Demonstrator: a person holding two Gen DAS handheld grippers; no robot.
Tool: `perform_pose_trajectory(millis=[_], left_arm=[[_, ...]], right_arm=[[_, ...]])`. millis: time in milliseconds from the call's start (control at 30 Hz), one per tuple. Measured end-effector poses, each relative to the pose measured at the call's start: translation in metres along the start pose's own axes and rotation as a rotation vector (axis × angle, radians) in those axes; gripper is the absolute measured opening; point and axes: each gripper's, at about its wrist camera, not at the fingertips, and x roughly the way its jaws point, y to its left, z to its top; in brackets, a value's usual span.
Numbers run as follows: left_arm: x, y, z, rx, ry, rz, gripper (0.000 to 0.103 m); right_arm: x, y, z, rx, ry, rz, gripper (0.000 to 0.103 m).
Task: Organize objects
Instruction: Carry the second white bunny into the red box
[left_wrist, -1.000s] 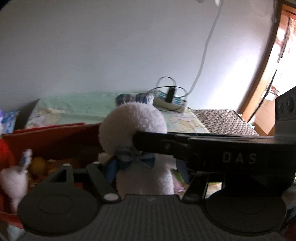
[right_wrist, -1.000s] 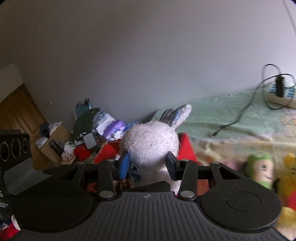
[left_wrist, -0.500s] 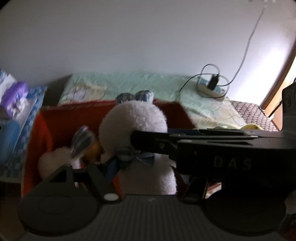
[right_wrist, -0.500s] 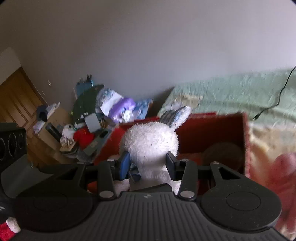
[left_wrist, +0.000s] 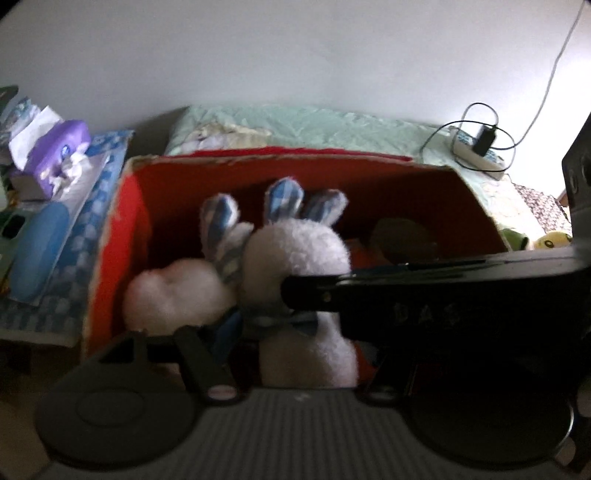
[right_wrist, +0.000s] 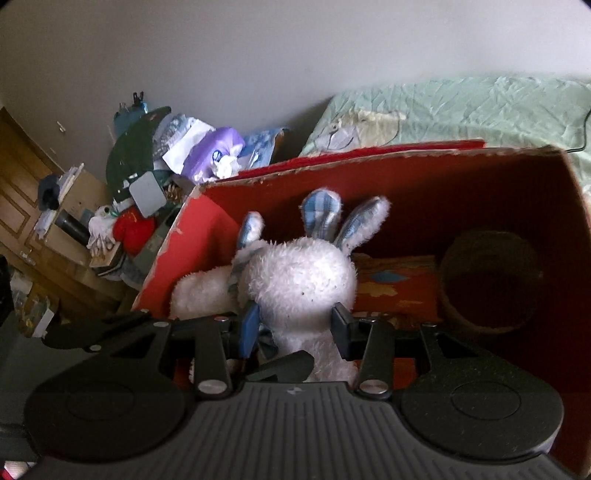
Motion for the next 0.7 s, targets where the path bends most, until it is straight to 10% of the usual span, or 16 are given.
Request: perform_pose_trajectory(millis=[700], left_arm=[[-0.001,0.004,0.003,0.000,0.009,0.013,0.062]], right_arm=[[-0.012,-0.014,0.010,0.104,-0.014,0.055,0.057]])
